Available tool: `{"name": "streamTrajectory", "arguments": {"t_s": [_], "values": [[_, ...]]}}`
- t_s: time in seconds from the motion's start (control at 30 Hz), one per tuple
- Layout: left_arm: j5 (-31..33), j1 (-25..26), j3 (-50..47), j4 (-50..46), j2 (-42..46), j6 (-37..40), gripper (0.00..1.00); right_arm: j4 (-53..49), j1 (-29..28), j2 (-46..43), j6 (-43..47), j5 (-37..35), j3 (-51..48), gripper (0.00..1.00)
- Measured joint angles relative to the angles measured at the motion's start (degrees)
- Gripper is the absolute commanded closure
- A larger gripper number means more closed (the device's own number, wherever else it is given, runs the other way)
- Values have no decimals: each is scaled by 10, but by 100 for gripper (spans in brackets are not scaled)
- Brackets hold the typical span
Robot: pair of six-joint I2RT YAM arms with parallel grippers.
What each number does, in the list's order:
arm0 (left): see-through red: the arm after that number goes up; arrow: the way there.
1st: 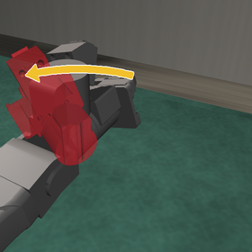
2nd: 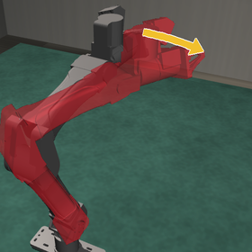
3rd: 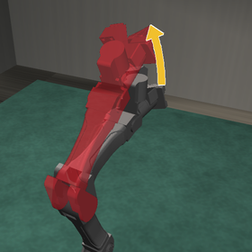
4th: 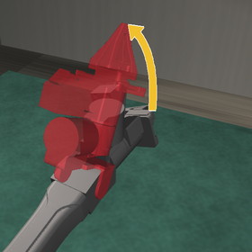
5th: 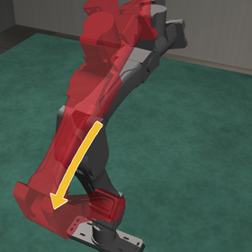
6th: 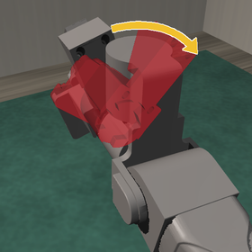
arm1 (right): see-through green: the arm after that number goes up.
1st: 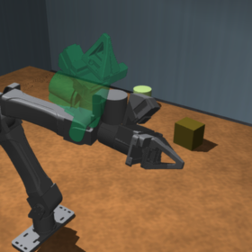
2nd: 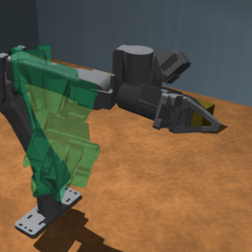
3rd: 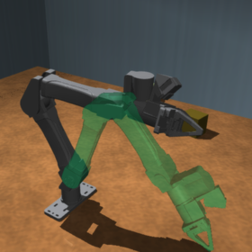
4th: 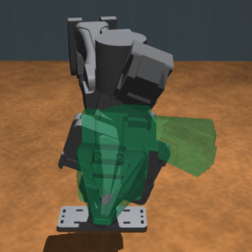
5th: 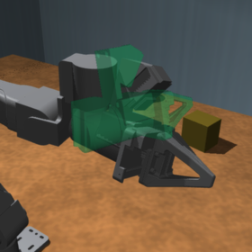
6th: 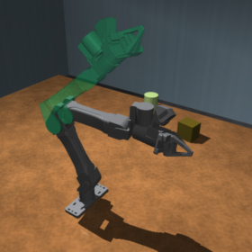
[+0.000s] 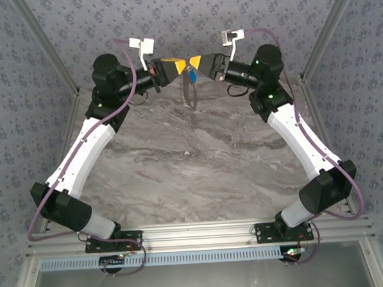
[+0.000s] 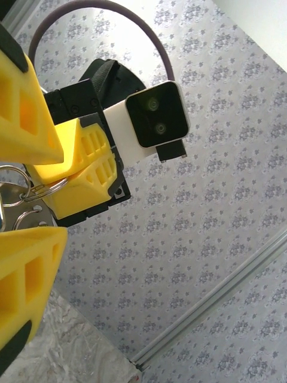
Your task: Put the keys on the keyring
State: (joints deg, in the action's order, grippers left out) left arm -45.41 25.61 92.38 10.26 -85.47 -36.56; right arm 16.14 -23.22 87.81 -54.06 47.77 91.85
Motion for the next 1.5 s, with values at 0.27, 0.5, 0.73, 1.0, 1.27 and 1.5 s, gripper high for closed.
{"name": "streamTrajectory", "arguments": {"t_s": [0.27, 0.5, 0.73, 1.0, 1.27, 1.5], "values": [[0, 0, 0, 1, 0, 0, 100, -1, -7, 6, 0, 0, 3, 72], [0, 0, 0, 1, -1, 0, 100, -5, -9, 6, 5, 5, 3, 85], [-2, -1, 0, 0, -1, -2, 100, -5, -9, 6, 5, 7, 3, 85], [0, -5, 0, 0, -1, -2, 100, -6, -9, 19, 7, 17, 19, 100], [1, -4, 0, -23, -1, 9, 77, -39, 4, 20, 20, 40, 26, 100], [-4, -17, 35, -81, -2, 43, 58, -186, 51, 20, 113, 58, 68, 100]]}}
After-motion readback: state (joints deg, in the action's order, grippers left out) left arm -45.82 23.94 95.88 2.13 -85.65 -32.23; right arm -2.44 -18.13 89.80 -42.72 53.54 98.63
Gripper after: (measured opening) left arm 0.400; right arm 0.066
